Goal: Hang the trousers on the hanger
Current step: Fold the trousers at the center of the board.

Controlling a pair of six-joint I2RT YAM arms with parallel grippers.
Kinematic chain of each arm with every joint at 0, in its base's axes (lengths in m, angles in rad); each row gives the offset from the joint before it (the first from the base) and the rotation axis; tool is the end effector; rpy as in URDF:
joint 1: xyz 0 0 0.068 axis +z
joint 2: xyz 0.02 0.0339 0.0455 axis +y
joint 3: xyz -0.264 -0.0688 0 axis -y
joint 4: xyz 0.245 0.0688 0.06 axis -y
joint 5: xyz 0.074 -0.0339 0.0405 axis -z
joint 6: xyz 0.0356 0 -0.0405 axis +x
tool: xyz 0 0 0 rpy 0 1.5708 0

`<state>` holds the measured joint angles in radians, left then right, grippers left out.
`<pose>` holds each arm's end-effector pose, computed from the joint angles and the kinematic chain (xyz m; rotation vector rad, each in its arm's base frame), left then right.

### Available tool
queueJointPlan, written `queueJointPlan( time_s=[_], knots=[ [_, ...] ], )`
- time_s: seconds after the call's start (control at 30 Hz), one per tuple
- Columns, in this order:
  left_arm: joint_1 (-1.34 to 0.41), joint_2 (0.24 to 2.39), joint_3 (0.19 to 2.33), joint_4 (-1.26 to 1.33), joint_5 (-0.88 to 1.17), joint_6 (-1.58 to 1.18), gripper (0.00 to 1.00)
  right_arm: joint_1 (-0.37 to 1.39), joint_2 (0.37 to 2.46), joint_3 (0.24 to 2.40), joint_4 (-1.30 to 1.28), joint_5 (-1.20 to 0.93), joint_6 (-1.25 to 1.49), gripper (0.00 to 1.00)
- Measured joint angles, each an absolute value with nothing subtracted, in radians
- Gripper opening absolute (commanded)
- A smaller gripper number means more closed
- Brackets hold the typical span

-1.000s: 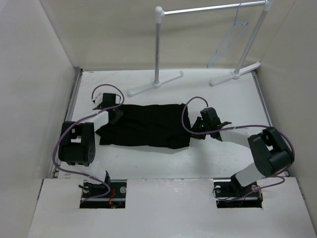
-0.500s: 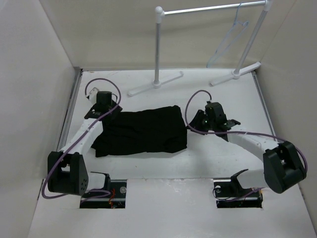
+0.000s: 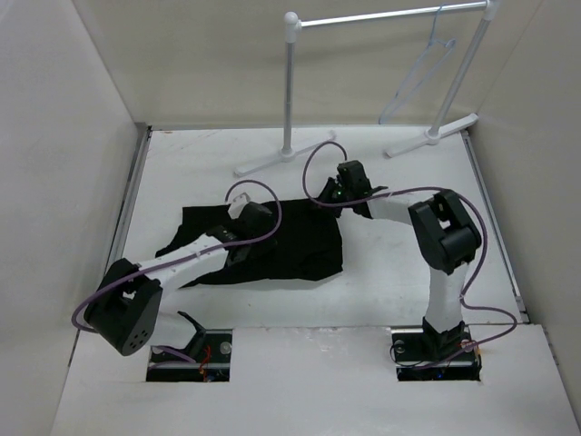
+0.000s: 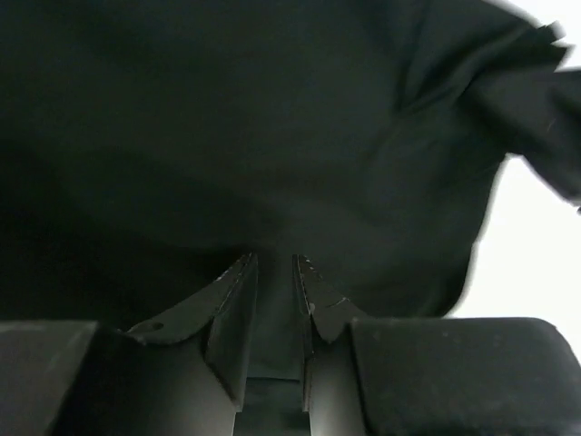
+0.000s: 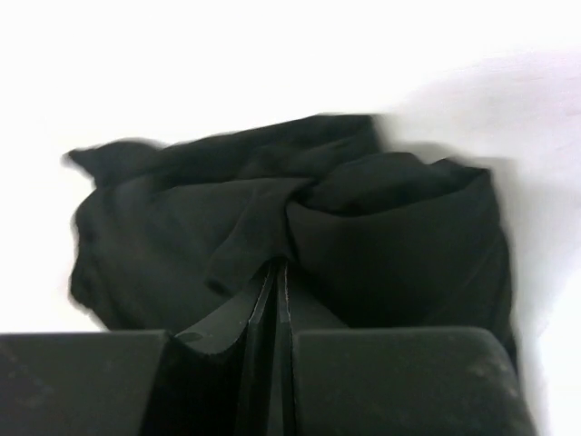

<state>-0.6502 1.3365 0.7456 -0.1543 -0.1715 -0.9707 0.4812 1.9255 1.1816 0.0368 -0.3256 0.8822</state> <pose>0.2232 -0.1621 0.2097 -0.4691 2.3395 -0.6154 0.3622 0.2019 0.1693 0.3085 2.4560 1.0316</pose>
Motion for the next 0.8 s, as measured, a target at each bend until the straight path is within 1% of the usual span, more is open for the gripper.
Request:
queueJointPlan(
  time_s=[0.13, 0.2, 0.27, 0.4, 0.47, 0.5, 0.53, 0.67, 0.73, 0.8],
  knots=[
    [-0.655, 1.345, 0.665, -0.153, -0.189, -0.986, 0.21, 0.451, 2.027, 1.188, 0.067, -0.353, 0.976, 0.1],
    [-0.655, 1.345, 0.643, -0.154, -0.197, -0.988, 0.21, 0.445, 2.032, 1.188, 0.085, -0.368, 1.017, 0.14],
    [-0.654, 1.341, 0.639, -0.153, -0.202, -0.989, 0.21, 0.445, 2.028, 1.188, 0.098, -0.371, 1.04, 0.22],
    [-0.651, 1.311, 0.657, -0.162, -0.203, -0.988, 0.21, 0.446, 1.954, 1.167, 0.092, -0.366, 1.052, 0.48],
    [-0.643, 1.31, 0.694, -0.162, -0.202, -0.985, 0.22, 0.446, 1.857, 1.131, 0.087, -0.36, 1.047, 0.54],
    [-0.64, 1.31, 0.712, -0.161, -0.202, -0.982, 0.22, 0.446, 1.802, 1.112, 0.088, -0.359, 1.043, 0.54],
    [-0.635, 1.311, 0.733, -0.158, -0.201, -0.979, 0.22, 0.445, 1.74, 1.088, 0.089, -0.357, 1.035, 0.52],
    [-0.591, 1.336, 0.789, -0.12, -0.189, -0.963, 0.22, 0.458, 1.528, 0.957, 0.123, -0.356, 1.007, 0.3],
    [-0.55, 1.366, 0.8, -0.098, -0.18, -0.953, 0.22, 0.472, 1.483, 0.874, 0.14, -0.355, 0.999, 0.22],
    [-0.503, 1.402, 0.802, -0.083, -0.17, -0.944, 0.22, 0.488, 1.486, 0.793, 0.141, -0.352, 0.997, 0.19]
  ],
)
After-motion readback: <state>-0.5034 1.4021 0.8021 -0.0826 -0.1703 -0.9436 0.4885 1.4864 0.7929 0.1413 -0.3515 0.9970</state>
